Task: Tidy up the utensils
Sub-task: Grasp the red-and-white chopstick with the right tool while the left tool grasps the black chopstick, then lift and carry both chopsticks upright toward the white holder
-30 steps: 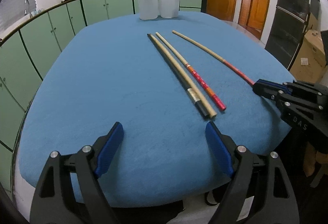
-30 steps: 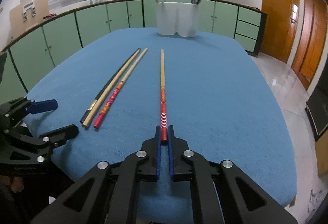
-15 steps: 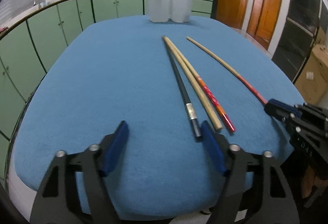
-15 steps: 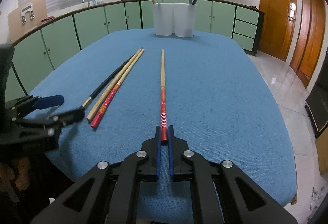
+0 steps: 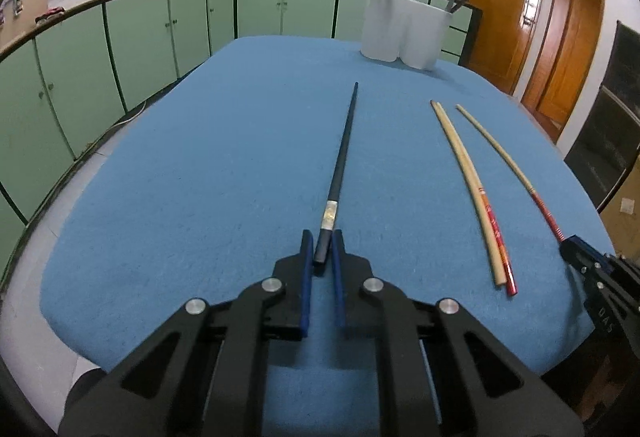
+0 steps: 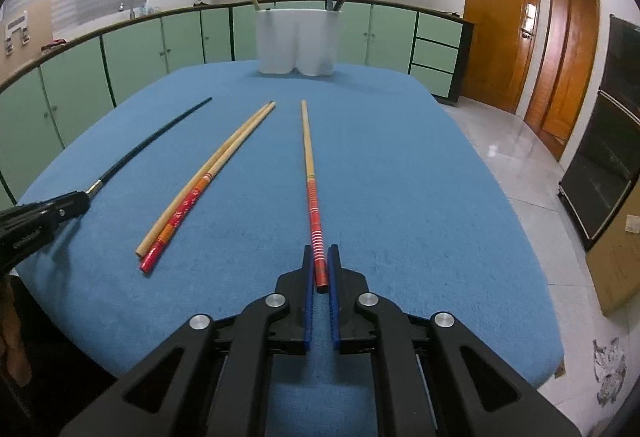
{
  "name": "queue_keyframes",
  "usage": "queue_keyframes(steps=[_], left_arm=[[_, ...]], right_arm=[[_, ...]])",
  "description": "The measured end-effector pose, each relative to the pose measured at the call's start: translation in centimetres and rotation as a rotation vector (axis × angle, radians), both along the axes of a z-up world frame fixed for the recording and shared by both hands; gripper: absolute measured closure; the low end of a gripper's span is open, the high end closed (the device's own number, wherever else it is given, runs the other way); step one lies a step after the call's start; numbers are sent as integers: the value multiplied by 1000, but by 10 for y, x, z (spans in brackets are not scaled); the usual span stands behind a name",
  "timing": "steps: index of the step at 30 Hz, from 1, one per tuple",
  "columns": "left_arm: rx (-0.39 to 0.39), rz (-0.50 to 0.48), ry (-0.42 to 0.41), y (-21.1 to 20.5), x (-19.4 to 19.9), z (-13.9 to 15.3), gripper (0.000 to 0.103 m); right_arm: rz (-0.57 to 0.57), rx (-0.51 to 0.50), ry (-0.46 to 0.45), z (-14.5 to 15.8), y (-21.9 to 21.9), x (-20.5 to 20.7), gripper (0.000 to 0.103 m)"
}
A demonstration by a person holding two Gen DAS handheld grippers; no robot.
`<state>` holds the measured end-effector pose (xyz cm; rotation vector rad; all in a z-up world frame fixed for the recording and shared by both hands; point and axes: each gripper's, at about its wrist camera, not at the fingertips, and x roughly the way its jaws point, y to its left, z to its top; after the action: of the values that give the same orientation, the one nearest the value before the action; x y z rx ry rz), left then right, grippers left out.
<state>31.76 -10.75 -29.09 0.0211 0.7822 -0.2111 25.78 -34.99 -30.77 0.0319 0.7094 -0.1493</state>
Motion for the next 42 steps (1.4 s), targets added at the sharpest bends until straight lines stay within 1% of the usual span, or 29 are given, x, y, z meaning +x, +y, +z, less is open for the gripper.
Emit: queue_keyframes(steps=[2,3,4,5,8,9,10,11,12,16,20,26,27,34,38,42], left_arm=[[18,-30,2,-2,-1,1,90],[21,-48,1,-2,-1,1,87],[24,-81,1,-4,-2,1,80],[28,-101,-2,-5,-3,1,78],[28,-123,-6,-4,-2,0,77],[15,-127,-2,-4,0,0,78],[7,-132,-1,-4,2,0,81],[-2,-137,1,-3,2,0,96],[-23,-151,12,-2,3,0,95],[-66,-151,8,4,-1,9,96],[-98,-144,-2,8,-7,31,96],[-119,-147,-55,14,-14,77,97],[-118,-150,-72,16,-15,88,97],[-116,-177,-137,18,-13,141,97],[-103,-210,-120,13,1,159,97],[-99,-239,-66,7,22,169,97]], right_arm=[[31,0,1,1,4,-3,95],[53,1,-1,2,5,-4,95],[72,-5,-3,2,8,-6,95],[86,-17,-7,2,11,-8,95],[102,-48,-12,1,16,-8,95],[104,-50,-12,0,16,-6,95],[106,-52,-14,1,17,-5,95],[108,-55,-14,0,17,-4,95],[110,-56,-13,1,17,-3,96],[110,-39,-18,10,15,-9,96],[111,-29,-45,33,14,-20,96],[125,-35,-88,86,11,-26,97],[128,-33,-100,100,10,-26,97],[162,-67,-142,168,3,-13,97],[189,-61,-95,191,-2,12,97],[204,-48,-42,199,-6,35,97]])
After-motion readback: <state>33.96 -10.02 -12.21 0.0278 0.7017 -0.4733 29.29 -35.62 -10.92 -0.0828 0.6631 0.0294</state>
